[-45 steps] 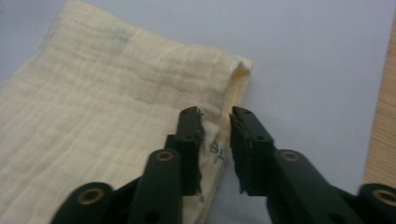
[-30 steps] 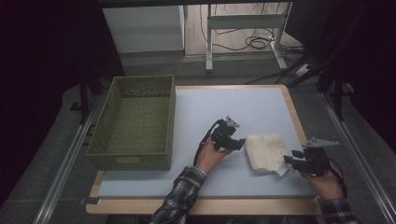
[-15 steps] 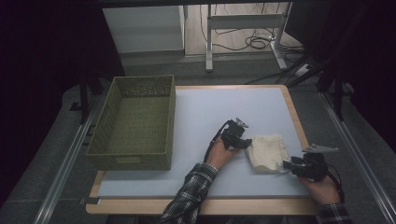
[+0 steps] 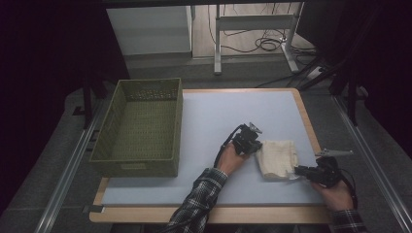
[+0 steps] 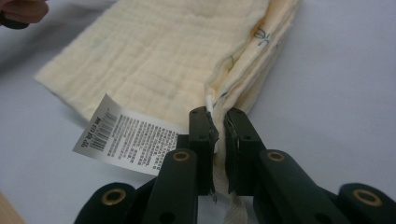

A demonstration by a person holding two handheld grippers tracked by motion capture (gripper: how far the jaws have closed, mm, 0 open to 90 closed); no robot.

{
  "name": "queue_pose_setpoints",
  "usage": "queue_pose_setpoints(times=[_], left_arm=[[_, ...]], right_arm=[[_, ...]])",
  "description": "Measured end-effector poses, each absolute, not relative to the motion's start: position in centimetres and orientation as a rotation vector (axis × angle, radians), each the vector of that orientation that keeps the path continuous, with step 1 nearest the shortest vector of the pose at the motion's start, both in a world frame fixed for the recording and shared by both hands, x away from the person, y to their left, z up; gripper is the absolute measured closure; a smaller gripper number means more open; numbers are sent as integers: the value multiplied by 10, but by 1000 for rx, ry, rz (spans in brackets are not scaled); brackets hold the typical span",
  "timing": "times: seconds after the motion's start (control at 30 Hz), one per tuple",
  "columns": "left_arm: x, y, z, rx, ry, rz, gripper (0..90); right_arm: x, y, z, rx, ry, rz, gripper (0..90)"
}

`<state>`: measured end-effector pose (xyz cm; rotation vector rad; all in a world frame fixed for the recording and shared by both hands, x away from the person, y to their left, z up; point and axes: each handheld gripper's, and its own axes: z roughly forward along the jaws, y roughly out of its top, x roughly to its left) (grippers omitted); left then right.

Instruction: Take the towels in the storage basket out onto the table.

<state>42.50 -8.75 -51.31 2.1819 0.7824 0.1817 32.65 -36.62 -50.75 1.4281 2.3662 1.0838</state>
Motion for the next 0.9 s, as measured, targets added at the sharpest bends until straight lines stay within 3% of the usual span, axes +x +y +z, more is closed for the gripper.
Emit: queue_pose_setpoints(times=[0.9], left_arm=[[427, -18, -445, 2210, 823, 350, 823]], right_arm=[[339, -302, -451, 1158, 2417, 1206, 817]])
